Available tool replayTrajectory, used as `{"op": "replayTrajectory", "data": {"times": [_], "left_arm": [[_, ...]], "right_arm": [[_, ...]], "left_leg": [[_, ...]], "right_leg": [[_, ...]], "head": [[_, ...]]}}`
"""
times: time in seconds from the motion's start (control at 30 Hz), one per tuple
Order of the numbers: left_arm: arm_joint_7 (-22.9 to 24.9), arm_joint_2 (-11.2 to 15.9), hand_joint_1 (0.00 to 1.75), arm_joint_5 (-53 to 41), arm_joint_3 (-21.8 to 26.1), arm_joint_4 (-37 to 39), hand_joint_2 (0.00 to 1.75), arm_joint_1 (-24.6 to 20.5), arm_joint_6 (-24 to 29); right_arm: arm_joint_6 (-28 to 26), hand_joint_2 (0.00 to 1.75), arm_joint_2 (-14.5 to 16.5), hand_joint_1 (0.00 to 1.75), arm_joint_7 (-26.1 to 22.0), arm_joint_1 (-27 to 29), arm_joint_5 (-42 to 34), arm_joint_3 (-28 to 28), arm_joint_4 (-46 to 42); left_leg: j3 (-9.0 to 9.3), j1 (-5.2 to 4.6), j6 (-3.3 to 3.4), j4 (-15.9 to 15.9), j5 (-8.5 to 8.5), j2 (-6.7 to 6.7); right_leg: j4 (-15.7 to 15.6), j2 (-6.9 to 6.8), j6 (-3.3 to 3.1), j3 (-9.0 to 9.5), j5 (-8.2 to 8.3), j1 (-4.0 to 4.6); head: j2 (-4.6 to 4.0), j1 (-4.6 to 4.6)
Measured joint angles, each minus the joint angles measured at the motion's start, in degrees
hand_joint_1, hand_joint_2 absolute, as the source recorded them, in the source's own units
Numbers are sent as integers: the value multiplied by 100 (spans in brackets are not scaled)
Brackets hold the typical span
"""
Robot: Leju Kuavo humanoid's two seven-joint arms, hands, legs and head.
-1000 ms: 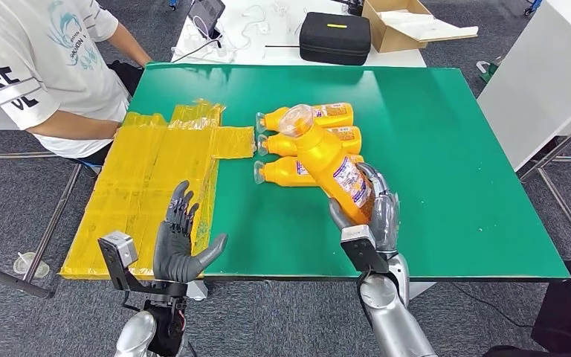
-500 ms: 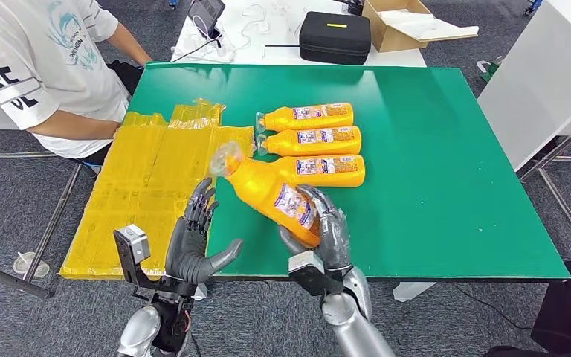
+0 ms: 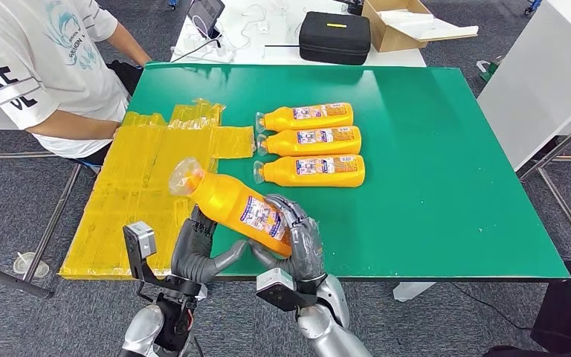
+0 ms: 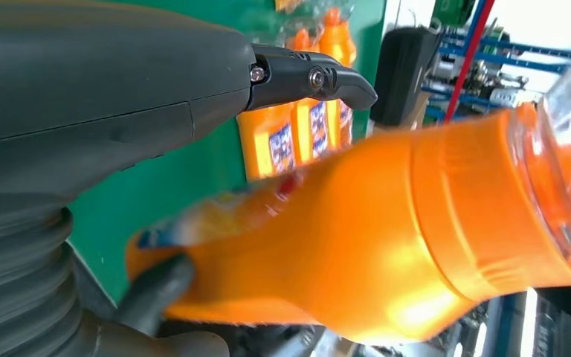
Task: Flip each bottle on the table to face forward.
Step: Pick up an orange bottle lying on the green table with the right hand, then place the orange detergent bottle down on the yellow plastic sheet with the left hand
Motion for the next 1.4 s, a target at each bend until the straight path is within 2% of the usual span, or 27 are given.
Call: {"op": "replayTrajectory", "data": {"times": [0.27,0.4,0.63,0.7,0.77,0.8,0.83,0.87,1.03,1.3,1.33,1.4], "left_arm": [[105,-2,0,744,53,117,175,-52,-374],[234,-2,0,1086,128,170,175,-44,-623],[85,-1,0,494,104,267,175,-97,-488],[4,4,30,254,67,303,175,-143,-424],[-90,14,110,20,13,329,175,-178,-332],[-136,18,143,-95,-15,337,175,-186,-274],[-176,19,168,-205,-38,343,175,-191,-214],[-209,20,175,-318,-56,345,175,-194,-154],[-262,22,175,-563,-99,348,175,-201,-70],[-141,37,175,-87,13,409,175,-211,-513],[-131,37,175,-22,30,420,175,-211,-565],[-111,37,175,112,66,443,175,-210,-658]], "right_arm": [[447,175,79,175,-9,-54,-160,318,625],[489,175,143,175,-26,-125,-231,381,986],[455,175,241,175,-25,-283,-273,390,1283],[436,175,260,175,-13,-320,-279,390,1313],[427,175,266,175,0,-339,-300,390,1329],[424,175,267,175,4,-342,-313,390,1332],[423,175,267,175,8,-343,-325,390,1333],[425,175,267,175,13,-343,-338,390,1333],[438,175,271,175,39,-344,-381,391,1333],[441,175,271,175,26,-315,-420,416,1333],[441,175,271,166,21,-313,-420,419,1333],[440,175,271,79,11,-311,-418,420,1333]], "left_leg": [[0,0,0,0,0,0],[0,0,0,0,0,0],[0,0,0,0,1,0],[0,0,0,0,1,0],[0,0,0,0,1,0],[0,0,0,0,1,0],[0,0,0,0,1,0],[0,0,0,0,1,0],[-2,0,0,0,1,0],[-1,0,0,0,1,0],[-1,0,0,0,1,0],[-1,0,0,0,1,0]], "right_leg": [[0,0,0,0,0,0],[0,0,0,-1,0,0],[0,0,0,-1,0,0],[0,0,0,-1,0,0],[0,0,0,0,1,0],[0,0,0,0,1,0],[0,0,0,0,1,0],[0,0,0,0,1,0],[0,0,0,-1,0,0],[0,0,0,-1,0,0],[0,0,0,-1,0,0],[0,0,0,-1,0,0]], "head": [[0,0],[0,-1],[0,1],[0,0],[0,1],[0,1],[0,1],[0,1],[0,1],[0,0],[0,1],[0,0]]}}
